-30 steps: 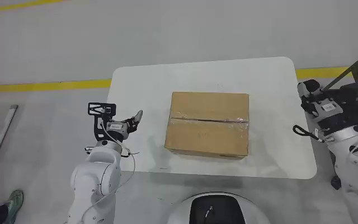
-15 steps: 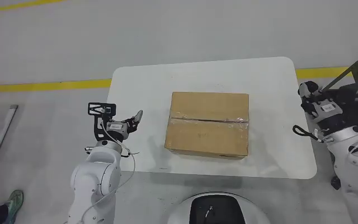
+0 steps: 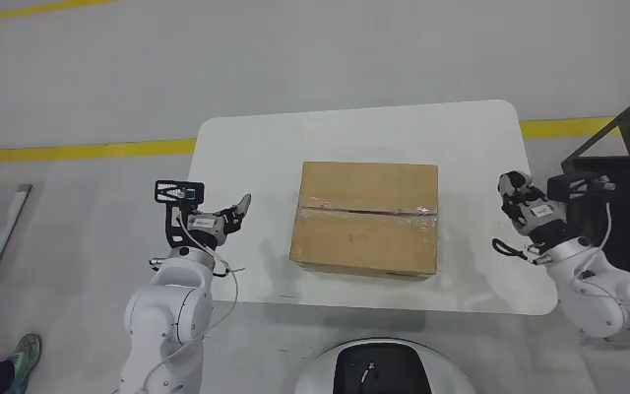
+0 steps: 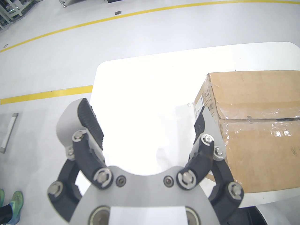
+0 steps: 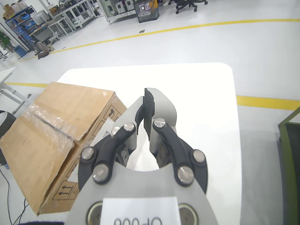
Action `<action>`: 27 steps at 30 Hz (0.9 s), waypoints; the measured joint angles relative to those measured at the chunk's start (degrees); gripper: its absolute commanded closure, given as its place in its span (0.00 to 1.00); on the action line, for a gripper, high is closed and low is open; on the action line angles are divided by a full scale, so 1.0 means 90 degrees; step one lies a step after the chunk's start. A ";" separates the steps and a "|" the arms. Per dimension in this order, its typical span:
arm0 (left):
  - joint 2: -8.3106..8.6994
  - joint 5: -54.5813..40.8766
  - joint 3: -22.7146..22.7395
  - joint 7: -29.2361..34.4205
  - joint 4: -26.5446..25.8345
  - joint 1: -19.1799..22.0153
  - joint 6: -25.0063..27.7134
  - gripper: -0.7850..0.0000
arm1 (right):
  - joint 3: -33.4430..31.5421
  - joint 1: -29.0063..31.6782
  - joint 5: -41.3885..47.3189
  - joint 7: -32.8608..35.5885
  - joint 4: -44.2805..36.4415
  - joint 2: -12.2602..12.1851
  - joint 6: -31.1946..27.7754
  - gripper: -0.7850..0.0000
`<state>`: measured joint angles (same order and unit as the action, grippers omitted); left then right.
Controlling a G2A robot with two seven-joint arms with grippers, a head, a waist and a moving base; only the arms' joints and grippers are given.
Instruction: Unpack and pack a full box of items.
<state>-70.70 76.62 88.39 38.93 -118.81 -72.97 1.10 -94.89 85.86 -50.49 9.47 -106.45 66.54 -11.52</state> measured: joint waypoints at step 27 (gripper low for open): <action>0.0000 0.0000 0.0000 0.0000 0.0000 0.0000 0.0000 0.00 | 0.2025 -0.1166 -0.0700 -0.0409 0.1493 0.0221 -0.0575 1.00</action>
<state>-70.70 76.62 88.39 38.93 -118.81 -72.97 1.10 -76.66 75.36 -56.79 5.79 -93.02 68.52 -16.69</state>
